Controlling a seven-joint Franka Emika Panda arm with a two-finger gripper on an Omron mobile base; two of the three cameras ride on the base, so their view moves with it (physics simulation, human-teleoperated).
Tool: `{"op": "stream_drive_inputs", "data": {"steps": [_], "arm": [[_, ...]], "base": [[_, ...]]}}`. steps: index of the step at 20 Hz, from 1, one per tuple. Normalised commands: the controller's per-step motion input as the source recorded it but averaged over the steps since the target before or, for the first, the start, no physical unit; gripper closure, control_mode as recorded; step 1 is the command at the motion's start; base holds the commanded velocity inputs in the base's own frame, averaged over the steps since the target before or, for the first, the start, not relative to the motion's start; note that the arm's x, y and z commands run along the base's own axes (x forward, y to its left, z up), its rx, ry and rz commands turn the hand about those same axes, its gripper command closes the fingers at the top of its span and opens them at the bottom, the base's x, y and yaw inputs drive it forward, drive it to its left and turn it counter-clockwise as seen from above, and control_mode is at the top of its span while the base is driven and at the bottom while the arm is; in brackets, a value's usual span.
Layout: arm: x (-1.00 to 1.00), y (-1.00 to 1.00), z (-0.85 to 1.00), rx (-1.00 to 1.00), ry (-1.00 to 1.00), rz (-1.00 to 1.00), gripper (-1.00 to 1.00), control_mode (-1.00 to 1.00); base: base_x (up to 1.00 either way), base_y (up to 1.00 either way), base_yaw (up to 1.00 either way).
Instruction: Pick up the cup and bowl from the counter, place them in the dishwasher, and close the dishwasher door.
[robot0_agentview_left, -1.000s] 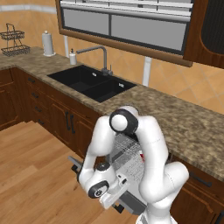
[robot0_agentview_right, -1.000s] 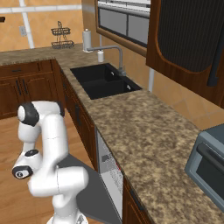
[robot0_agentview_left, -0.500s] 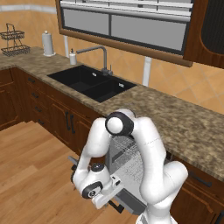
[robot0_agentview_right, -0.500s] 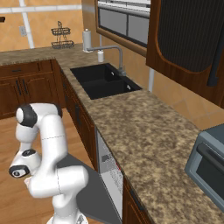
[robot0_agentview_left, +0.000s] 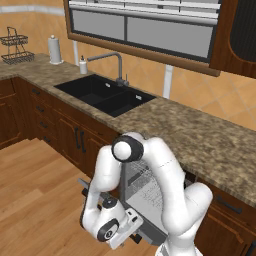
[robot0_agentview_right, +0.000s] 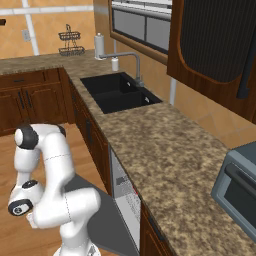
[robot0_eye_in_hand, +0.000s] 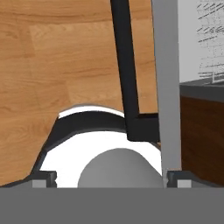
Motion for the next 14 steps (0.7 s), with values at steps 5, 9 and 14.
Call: {"op": "stream_drive_inputs", "data": {"steps": [5, 9, 14], "arm": [[0.55, 0.98, -1.0, -0.72, 0.08, 0.03, -1.0, -1.0], [1.0, 0.19, -1.0, -0.67, 0.03, 0.0, -1.0, -1.0], [1.0, 0.0, -0.83, -0.67, -0.02, 0.0, -1.0, -1.0]], "base": [[0.0, 0.0, 0.0], [0.0, 0.0, 0.0], [0.0, 0.0, 0.0]]}}
